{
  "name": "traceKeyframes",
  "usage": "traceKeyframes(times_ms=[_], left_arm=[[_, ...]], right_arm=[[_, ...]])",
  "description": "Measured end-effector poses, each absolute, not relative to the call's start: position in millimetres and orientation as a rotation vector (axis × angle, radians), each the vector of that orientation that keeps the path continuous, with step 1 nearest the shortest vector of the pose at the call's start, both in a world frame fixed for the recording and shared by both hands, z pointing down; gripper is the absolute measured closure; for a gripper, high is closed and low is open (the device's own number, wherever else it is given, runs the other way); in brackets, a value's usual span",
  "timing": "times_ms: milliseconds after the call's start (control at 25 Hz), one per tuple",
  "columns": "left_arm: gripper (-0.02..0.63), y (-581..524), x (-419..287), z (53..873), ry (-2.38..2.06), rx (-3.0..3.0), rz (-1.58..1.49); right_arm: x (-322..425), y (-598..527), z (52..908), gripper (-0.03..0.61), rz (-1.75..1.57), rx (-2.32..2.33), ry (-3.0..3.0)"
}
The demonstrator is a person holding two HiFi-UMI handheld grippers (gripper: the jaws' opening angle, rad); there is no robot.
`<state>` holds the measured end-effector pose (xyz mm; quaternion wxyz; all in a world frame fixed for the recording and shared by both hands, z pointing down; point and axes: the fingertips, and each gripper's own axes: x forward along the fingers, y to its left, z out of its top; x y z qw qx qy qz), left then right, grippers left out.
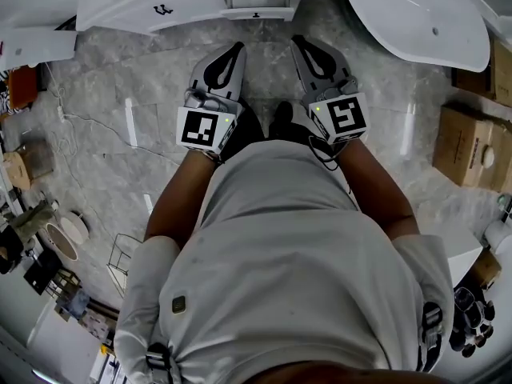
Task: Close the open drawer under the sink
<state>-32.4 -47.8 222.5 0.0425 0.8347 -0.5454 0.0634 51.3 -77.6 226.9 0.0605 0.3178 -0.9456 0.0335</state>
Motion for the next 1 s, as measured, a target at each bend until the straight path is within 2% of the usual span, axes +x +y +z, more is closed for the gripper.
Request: traceKeyframes(times_ms=[400,560,1000], left_arm=[[0.604,-100,-69,250,-1.505,2.596,0.270],[0.604,-124,-87,268,-1.465,2.607,0.278],[0.604,-169,-109,342,-1.359,2.601,0.328]], right_arm=[[12,-121,265,0.545,0.180,1.091,-2.788],[-4,-143,289,0.480,0.196,1.138,-2.741],[-31,-185,375,0.402,0.270,1.210,-2.634]])
